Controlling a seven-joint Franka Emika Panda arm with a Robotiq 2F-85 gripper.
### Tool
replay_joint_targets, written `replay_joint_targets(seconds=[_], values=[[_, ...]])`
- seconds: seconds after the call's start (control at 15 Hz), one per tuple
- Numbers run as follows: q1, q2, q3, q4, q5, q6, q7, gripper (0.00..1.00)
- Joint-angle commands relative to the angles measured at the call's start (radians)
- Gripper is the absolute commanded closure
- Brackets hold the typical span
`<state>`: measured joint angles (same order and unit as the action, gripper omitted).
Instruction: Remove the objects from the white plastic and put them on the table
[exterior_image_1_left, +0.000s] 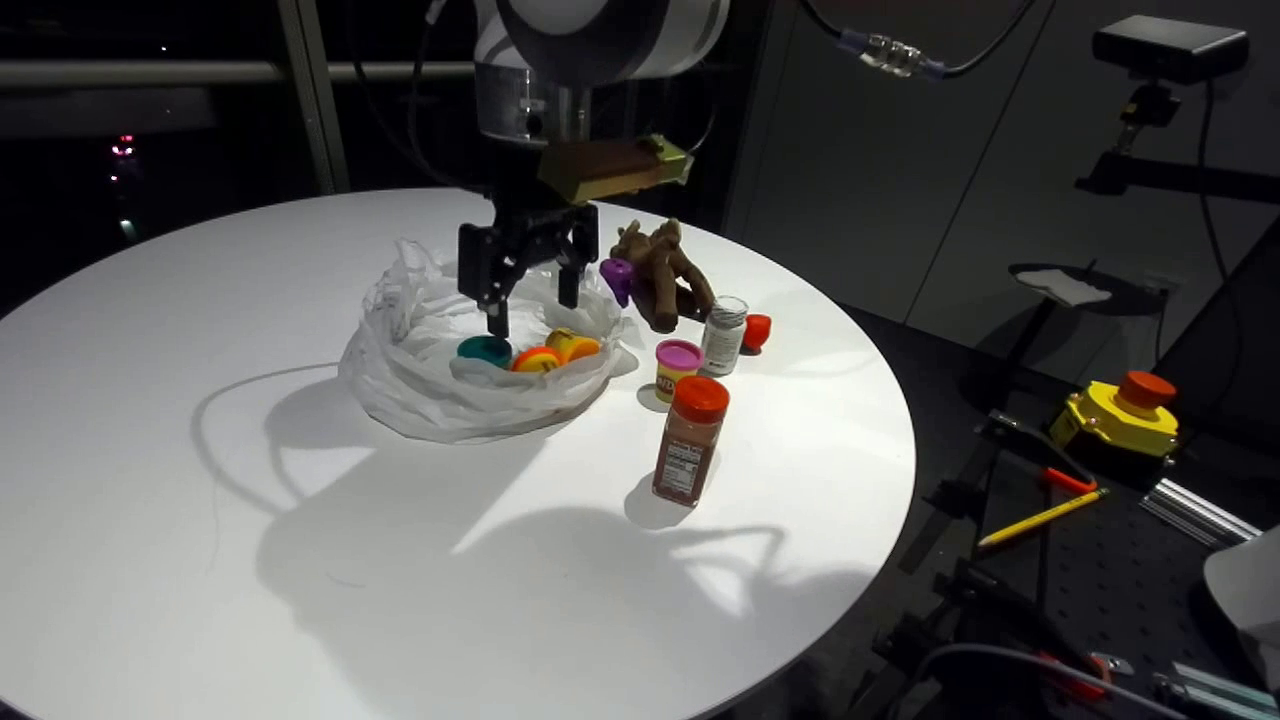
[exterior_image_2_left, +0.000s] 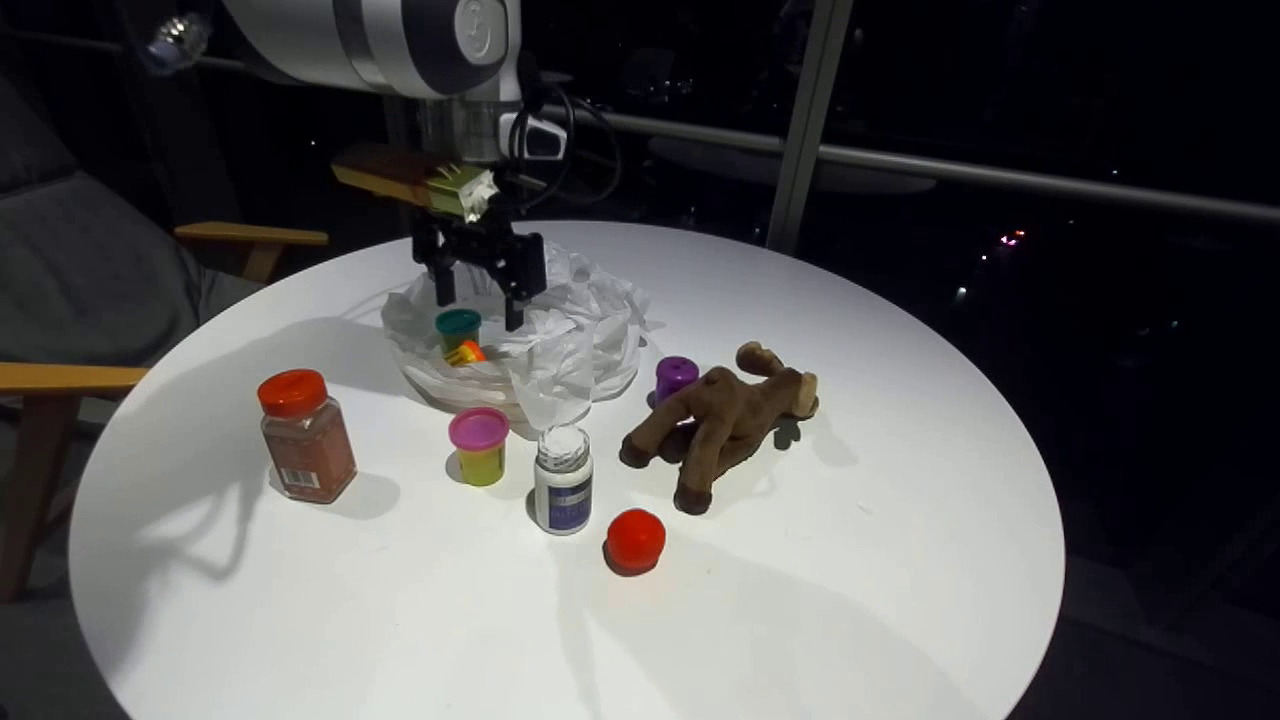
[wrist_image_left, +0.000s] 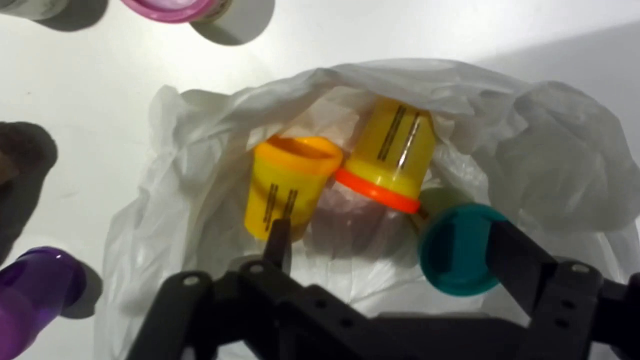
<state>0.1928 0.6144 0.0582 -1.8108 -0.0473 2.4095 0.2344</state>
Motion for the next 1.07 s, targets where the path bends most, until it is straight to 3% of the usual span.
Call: replay_joint_targets(seconds=[0.0, 0.73, 1.0], values=[[-0.001, 0.044, 0.035, 0.033, 0.020, 0.010, -0.070, 0.00], [0.027, 0.077, 0.048, 0.057, -0.012, 0.039, -0.143, 0.00], [0.045, 0.102, 0.032, 0.067, -0.056, 0.119, -0.162, 0.00]])
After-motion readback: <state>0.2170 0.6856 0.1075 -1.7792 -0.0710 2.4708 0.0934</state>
